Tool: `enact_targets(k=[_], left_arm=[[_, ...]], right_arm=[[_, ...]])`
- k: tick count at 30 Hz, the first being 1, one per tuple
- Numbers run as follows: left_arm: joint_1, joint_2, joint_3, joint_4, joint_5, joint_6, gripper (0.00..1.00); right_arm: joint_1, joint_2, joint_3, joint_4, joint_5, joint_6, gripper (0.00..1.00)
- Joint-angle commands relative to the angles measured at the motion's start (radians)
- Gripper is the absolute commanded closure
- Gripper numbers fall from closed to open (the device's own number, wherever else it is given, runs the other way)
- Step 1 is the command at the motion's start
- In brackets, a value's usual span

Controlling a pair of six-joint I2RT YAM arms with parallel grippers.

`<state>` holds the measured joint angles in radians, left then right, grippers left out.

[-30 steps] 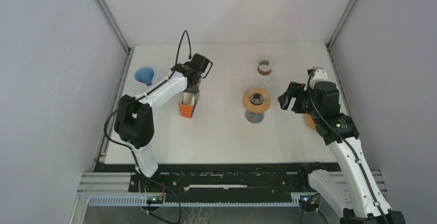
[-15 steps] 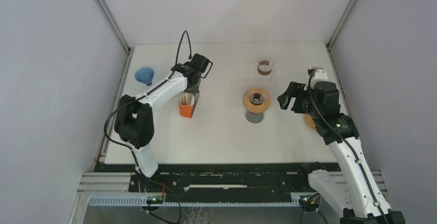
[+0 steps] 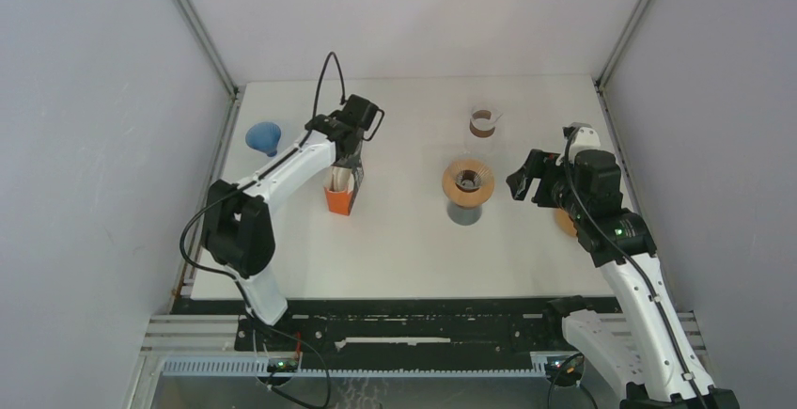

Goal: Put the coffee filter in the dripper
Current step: Pick up the coffee filter from the coffee filter holder.

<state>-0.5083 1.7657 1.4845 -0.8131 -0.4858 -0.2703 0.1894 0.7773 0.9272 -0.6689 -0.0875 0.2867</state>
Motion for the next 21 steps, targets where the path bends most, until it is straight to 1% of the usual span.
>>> enact_targets(k=[1, 6, 13, 19, 21], left_arm=[[-0.007, -0.046, 0.007, -0.005, -0.003, 0.008, 0.92], [-0.006, -0.045, 0.007, -0.007, 0.018, 0.006, 0.98], [-0.003, -0.09, 0.014, -0.025, 0.033, 0.007, 1.0], [0.017, -0.166, 0.01, -0.036, 0.109, -0.014, 1.0], [0.05, -0.194, 0.007, -0.035, 0.137, -0.022, 1.0]], right_arm=[[-0.005, -0.006, 0.001, 0.041, -0.007, 0.014, 0.14], [-0.005, -0.005, 0.001, 0.045, -0.012, 0.017, 0.14], [-0.005, -0.004, 0.001, 0.052, -0.019, 0.015, 0.14], [-0.005, -0.013, 0.001, 0.063, -0.032, 0.002, 0.14], [-0.005, -0.016, 0.001, 0.07, -0.043, 0.0, 0.14]])
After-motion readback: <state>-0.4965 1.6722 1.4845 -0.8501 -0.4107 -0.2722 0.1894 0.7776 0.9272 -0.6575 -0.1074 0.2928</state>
